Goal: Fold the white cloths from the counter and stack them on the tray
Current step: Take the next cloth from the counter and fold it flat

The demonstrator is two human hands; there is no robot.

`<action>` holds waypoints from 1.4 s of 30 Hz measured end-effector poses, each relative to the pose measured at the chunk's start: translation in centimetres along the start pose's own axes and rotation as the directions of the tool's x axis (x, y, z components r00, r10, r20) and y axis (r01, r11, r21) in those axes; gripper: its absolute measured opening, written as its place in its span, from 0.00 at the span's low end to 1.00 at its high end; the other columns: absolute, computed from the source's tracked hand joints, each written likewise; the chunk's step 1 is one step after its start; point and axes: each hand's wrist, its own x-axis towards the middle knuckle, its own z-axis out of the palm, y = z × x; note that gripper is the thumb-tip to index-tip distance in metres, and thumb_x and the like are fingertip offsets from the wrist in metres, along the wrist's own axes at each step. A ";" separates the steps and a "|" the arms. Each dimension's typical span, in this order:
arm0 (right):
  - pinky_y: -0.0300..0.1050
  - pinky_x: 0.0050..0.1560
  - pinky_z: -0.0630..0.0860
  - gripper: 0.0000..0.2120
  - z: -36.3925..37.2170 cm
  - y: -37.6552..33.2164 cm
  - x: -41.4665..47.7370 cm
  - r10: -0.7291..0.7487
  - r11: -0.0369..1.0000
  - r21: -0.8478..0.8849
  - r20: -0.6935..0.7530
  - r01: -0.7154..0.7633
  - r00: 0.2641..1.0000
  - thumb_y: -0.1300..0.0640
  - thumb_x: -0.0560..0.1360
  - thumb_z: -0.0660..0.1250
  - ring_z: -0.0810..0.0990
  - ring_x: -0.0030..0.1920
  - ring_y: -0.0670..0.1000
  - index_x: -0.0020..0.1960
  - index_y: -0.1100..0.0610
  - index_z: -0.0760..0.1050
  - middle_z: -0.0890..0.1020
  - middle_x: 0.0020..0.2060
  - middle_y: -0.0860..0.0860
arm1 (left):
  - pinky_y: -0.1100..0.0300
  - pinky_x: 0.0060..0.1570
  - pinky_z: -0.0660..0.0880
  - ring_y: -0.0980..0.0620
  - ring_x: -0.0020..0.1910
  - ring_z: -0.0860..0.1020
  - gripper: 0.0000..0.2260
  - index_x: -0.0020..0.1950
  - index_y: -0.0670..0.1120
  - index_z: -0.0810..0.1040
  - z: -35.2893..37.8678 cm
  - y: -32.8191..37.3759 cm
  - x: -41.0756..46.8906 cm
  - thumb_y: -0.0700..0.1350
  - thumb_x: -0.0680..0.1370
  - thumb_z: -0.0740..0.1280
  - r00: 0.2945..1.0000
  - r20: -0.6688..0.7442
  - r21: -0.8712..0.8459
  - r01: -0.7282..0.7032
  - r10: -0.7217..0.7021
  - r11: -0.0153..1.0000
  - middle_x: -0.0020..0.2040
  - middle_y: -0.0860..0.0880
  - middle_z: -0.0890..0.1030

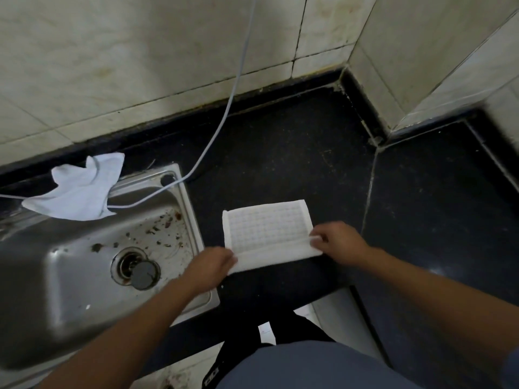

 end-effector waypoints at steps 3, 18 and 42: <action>0.47 0.47 0.76 0.10 -1.7 -0.9 3.1 0.087 0.996 0.043 -0.095 -0.083 0.992 0.52 0.75 0.67 0.80 0.48 0.53 0.54 0.53 0.80 0.82 0.46 0.50 | 0.57 0.39 0.70 0.47 0.38 0.77 0.14 0.34 0.47 0.74 -2.7 -0.4 3.3 0.47 0.79 0.63 0.991 -0.104 -0.042 0.084 -0.088 0.996 0.35 0.47 0.76; 0.48 0.47 0.73 0.18 -0.9 -1.9 6.5 0.121 0.972 -0.166 -0.258 -0.168 0.959 0.52 0.76 0.65 0.72 0.58 0.54 0.65 0.52 0.70 0.72 0.59 0.53 | 0.50 0.46 0.74 0.43 0.54 0.75 0.12 0.56 0.45 0.74 -3.4 -0.1 8.4 0.48 0.76 0.66 0.902 -0.367 0.057 0.266 -0.227 0.962 0.56 0.43 0.73; 0.48 0.49 0.75 0.19 1.2 -3.5 6.0 0.518 0.850 0.171 -0.101 -0.498 0.849 0.52 0.72 0.70 0.80 0.54 0.58 0.60 0.57 0.74 0.80 0.54 0.55 | 0.49 0.50 0.75 0.42 0.54 0.75 0.13 0.54 0.46 0.81 0.4 -2.0 3.7 0.45 0.70 0.73 0.967 -0.210 0.396 -0.052 0.146 0.917 0.59 0.44 0.76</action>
